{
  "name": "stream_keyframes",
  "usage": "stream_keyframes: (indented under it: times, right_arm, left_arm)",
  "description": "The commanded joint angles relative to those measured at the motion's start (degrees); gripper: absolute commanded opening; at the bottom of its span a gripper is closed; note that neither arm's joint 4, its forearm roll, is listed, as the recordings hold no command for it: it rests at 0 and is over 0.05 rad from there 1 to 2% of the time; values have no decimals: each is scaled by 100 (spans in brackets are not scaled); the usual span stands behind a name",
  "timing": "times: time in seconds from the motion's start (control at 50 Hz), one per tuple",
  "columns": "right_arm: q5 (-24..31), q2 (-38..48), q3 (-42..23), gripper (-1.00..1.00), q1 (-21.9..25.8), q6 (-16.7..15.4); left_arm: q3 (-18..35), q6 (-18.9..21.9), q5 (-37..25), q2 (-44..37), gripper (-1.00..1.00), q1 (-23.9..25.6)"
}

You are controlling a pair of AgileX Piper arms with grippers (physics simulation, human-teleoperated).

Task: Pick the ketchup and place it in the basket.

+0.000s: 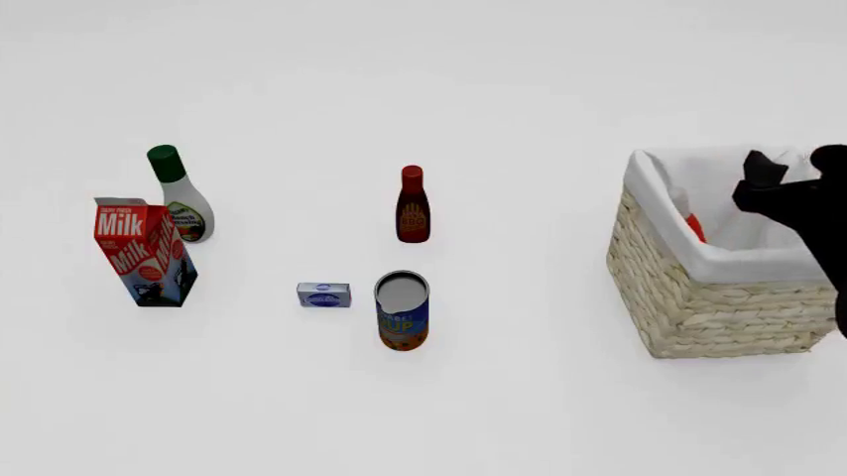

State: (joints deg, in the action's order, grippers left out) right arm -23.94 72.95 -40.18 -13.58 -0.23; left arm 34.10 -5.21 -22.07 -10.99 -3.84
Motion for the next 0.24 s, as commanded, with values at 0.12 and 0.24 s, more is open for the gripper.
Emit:
stream_keyframes:
  times: [0.12,0.24]
  right_arm:
    - [327,-868,173,100,260,-233]
    - [545,-1445,308,100,511,-363]
  left_arm:
    - [43,-39,-86,61,100,-16]
    - [58,-53,-105,85,100,-10]
